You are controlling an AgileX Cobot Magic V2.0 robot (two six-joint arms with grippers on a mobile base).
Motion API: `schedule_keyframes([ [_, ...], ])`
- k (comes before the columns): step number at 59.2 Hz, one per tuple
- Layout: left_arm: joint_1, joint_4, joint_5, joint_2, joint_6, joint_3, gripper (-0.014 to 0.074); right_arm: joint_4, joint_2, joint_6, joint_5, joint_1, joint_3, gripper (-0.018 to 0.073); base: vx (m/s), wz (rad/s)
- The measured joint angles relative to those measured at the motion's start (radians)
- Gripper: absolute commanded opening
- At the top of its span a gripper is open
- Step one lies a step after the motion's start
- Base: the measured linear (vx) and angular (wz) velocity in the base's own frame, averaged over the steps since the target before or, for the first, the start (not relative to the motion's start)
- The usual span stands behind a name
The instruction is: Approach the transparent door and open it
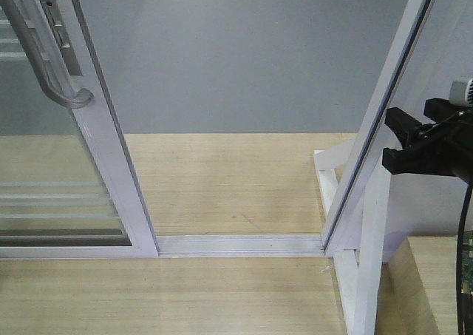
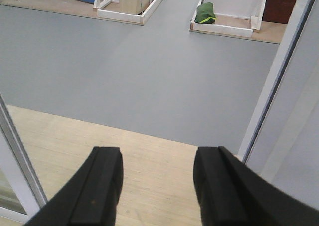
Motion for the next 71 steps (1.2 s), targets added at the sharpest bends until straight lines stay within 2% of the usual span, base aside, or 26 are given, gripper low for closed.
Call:
schedule_keyframes([
  [11,0.0,0.0,0.008,-0.124,0.0,0.0,0.0388,0.0,0.0,0.0,0.001,0.0,0.0,0.041,0.0,0.0],
  [16,0.0,0.0,0.007,-0.171,-0.006,0.011,0.0337,0.0,0.0,0.0,0.001,0.0,0.0,0.041,0.0,0.0],
  [21,0.0,-0.006,0.007,-0.214,-0.051,0.047,0.0239,0.0,0.0,0.0,0.001,0.0,0.0,0.041,0.0,0.0],
  [30,0.0,-0.014,0.007,-0.277,-0.138,0.159,-0.0003,0.0,0.0,0.0,0.001,0.0,0.0,0.041,0.0,0.0],
  [43,0.0,-0.006,-0.012,-0.361,-0.146,0.416,-0.0007,0.0,0.0,0.0,0.001,0.0,0.0,0.041,0.0,0.0],
  [55,0.0,0.0,-0.099,-0.56,-0.146,0.626,-0.0006,0.0,0.0,0.0,0.001,0.0,0.0,0.0407,0.0,0.0],
  [64,-0.001,0.0,-0.192,-0.594,-0.146,0.76,-0.0006,0.0,0.0,0.0,0.004,0.0,0.001,0.0404,0.0,0.0],
  [71,-0.001,-0.004,-0.234,-0.594,-0.152,0.789,-0.0006,0.0,0.0,0.0,0.004,0.0,0.001,0.0404,0.0,0.0],
])
